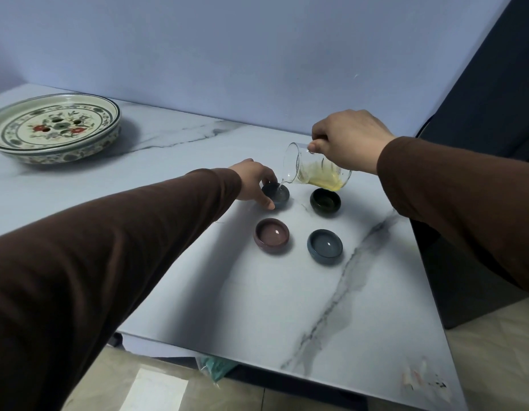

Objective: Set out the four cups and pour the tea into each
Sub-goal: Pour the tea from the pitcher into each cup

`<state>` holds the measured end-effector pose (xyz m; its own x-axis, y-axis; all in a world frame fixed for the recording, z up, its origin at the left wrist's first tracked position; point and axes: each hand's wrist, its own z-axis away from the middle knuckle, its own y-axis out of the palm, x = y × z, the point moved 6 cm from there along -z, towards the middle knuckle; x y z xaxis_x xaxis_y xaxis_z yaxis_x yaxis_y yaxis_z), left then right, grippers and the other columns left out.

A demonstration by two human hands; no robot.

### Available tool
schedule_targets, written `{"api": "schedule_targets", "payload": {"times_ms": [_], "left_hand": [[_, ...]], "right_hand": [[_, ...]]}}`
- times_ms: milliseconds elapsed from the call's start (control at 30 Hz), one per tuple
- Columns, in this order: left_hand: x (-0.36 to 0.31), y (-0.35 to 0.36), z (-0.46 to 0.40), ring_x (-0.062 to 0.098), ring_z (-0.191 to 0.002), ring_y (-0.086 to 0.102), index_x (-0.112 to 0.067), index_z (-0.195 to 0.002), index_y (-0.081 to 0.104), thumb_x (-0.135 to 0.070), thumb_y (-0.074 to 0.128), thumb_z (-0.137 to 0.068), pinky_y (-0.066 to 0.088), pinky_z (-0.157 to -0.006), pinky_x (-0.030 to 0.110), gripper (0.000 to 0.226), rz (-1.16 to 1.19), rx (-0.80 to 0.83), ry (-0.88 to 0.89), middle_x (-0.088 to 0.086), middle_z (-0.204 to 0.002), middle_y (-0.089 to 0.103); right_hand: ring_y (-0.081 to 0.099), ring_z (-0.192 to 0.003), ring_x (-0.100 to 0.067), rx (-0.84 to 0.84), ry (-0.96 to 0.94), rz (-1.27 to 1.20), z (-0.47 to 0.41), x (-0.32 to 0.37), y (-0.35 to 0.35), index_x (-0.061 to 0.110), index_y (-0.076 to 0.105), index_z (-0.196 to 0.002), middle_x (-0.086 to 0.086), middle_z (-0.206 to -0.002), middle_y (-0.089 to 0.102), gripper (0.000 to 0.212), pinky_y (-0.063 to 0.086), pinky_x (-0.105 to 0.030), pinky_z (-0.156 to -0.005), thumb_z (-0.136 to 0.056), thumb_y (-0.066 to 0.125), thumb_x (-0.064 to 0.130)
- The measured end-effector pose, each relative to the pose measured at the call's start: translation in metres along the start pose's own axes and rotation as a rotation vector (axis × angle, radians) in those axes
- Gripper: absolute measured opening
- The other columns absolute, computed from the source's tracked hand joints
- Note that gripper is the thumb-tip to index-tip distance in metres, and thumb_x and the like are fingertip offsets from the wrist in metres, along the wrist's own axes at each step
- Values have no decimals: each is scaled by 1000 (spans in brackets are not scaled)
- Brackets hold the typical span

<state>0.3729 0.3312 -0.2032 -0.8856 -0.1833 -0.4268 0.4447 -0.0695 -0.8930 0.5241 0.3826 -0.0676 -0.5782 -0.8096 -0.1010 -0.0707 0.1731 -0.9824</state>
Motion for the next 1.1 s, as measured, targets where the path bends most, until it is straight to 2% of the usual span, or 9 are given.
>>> {"api": "schedule_targets", "payload": {"times_ms": [100, 167, 267, 467, 567, 700, 833, 1000, 1100], "left_hand": [[0, 0, 2, 13, -105, 41, -32, -124, 57, -46, 81, -65, 41, -89, 32, 66, -2, -8, -11, -22, -88, 41], [0, 1, 4, 15, -114, 42, -31, -131, 53, -46, 81, -65, 42, -96, 35, 73, -3, 5, -23, -14, -103, 53], [0, -2, 11, 17, -120, 42, -28, -140, 42, -44, 81, -66, 41, -102, 39, 86, 12, 11, -28, -7, -125, 54], [1, -23, 41, 15, -113, 43, -28, -131, 48, -42, 81, -68, 44, -92, 35, 73, 36, -68, -17, -9, -118, 53], [-1, -22, 59, 15, -111, 43, -28, -126, 53, -45, 80, -69, 44, -91, 35, 66, 22, -58, -2, -11, -111, 54], [-6, -9, 79, 12, -108, 41, -32, -123, 55, -47, 81, -67, 40, -80, 28, 64, 57, -29, 2, -15, -102, 51], [-10, 9, 90, 10, -109, 42, -35, -125, 53, -47, 81, -64, 41, -91, 30, 68, 96, -7, -8, -15, -109, 53], [-18, 23, 96, 12, -108, 41, -34, -127, 53, -48, 82, -63, 42, -91, 32, 72, 100, -2, 14, -19, -101, 52], [-19, 29, 96, 14, -107, 43, -36, -125, 54, -50, 81, -62, 42, -91, 33, 70, 93, -6, 4, -16, -105, 55]], "right_hand": [[55, -87, -26, 26, 95, -128, 8, -16, 7, 22, 68, -90, 0, -86, 63, 25, 38, -32, -71, -95, 52, 42], [55, -89, -24, 14, 166, -212, 15, -27, 10, 23, 69, -91, 3, -86, 64, 26, 37, -31, -73, -94, 53, 42], [51, -79, -19, -18, 256, -329, 28, -40, 14, 25, 69, -84, 13, -71, 56, 25, 31, -28, -70, -93, 54, 42], [54, -72, -14, -42, 337, -553, 54, -45, 14, 25, 70, -82, 17, -72, 59, 27, 35, -22, -57, -94, 53, 42], [55, -74, -12, -45, 309, -565, 63, -37, 9, 26, 70, -83, 18, -74, 61, 26, 35, -21, -58, -94, 52, 42], [53, -73, -9, -27, 229, -507, 73, -21, 1, 29, 67, -81, 19, -73, 62, 22, 35, -24, -60, -94, 53, 39], [58, -85, -17, 1, 150, -377, 81, -6, -1, 26, 69, -88, 8, -89, 69, 24, 35, -27, -65, -93, 52, 42], [56, -87, -22, 38, 75, -284, 86, 11, 1, 25, 66, -88, 2, -87, 66, 21, 37, -30, -70, -93, 53, 41], [56, -85, -24, 52, 32, -231, 86, 21, 1, 24, 64, -85, 1, -83, 64, 21, 37, -31, -69, -93, 52, 39]]}}
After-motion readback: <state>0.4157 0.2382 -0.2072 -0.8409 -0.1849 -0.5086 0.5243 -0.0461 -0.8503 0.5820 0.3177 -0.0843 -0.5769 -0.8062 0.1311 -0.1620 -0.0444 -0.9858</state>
